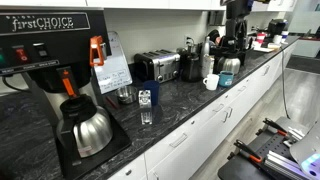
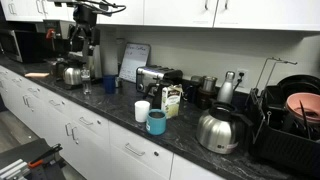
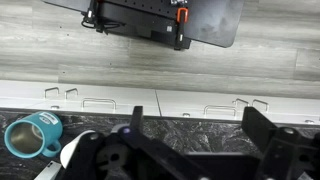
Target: Push down the toaster lever to the right.
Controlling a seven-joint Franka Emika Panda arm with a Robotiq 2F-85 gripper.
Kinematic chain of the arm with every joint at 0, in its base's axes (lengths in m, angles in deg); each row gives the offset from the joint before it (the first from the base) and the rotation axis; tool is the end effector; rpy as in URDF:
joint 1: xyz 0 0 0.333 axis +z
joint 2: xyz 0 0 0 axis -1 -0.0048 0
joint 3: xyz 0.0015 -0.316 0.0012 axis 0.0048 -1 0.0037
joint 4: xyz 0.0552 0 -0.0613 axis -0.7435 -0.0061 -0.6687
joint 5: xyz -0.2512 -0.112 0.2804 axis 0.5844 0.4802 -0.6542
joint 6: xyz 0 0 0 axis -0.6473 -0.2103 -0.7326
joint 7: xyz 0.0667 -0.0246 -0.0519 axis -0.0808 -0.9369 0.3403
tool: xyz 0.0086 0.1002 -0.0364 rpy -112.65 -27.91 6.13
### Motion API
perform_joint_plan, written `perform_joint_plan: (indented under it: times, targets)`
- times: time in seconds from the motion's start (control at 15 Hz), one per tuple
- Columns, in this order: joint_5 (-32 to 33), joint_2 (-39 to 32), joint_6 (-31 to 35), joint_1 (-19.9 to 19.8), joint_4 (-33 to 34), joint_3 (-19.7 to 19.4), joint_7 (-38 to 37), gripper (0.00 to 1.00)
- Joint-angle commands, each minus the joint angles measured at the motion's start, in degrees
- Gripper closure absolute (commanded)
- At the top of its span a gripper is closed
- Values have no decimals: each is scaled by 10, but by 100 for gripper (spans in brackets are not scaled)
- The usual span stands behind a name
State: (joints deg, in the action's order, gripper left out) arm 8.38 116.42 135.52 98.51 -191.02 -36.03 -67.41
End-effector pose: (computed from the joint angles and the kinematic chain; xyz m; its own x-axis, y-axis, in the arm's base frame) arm 0.3740 0.1126 0.5227 0.9476 0.2486 -0.2006 0.2447 -0.9686 -0.0446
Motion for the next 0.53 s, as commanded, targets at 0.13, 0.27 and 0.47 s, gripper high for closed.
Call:
perform_joint_plan:
  times: [0.13,0.27,0.47]
  targets:
    - [-1,0,-1,-4,1,3,1,0]
    - [-1,0,-1,-4,1,3,1,0]
    - [-2,-14,-3,-6,3,7,-16,0]
